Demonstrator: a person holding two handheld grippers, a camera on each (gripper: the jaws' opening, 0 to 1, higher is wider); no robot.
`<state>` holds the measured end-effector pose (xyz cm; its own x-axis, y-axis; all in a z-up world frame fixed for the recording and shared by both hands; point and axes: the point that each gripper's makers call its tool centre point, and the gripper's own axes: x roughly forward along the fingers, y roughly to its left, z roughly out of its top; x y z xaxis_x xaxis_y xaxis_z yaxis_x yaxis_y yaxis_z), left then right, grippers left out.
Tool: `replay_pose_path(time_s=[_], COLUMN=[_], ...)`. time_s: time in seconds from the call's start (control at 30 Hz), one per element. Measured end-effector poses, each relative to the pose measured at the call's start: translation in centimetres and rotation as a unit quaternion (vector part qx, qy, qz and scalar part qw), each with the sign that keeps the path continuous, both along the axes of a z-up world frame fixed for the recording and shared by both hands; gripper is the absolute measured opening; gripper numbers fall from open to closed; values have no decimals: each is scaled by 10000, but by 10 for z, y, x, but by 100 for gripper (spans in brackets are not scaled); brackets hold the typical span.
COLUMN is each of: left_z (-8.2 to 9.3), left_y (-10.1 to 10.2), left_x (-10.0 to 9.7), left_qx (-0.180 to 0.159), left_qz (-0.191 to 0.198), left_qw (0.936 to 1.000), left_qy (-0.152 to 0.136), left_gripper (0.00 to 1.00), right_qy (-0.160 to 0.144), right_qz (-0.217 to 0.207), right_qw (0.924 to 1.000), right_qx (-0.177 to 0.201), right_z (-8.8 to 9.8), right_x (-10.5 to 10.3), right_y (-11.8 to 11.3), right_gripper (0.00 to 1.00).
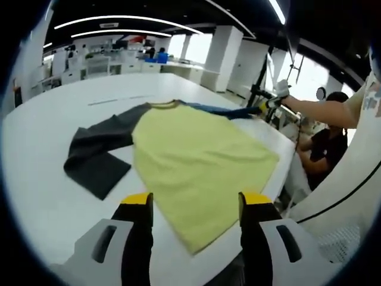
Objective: Fold the garment on the visible template until the final outline fits inside the template.
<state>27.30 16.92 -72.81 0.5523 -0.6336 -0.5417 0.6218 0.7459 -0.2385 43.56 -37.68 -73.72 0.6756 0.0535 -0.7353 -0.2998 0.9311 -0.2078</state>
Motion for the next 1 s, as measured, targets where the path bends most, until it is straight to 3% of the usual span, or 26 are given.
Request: replay_pose_path(time_s=[0.37, 0.73, 1.0], left_z=[-1, -2, -2], left_y=[-4, -4, -5], left_x=[0, 1, 1], left_qx=[13, 35, 38], left_qz=[-59, -44, -18], left_qw=[10000, 10000, 10000], left_qy=[24, 43, 63], left_gripper=[54, 54, 54], right_qy=[-94, 41, 232], right_qz=[-286, -832, -1052], right_qw=[9991, 9937, 9910], right_qx=[315, 751, 790], right_z=[-1, -22, -40], right_x=[-4, -9, -15], right_y=[-8, -19, -24], right_gripper=[9, 17, 17])
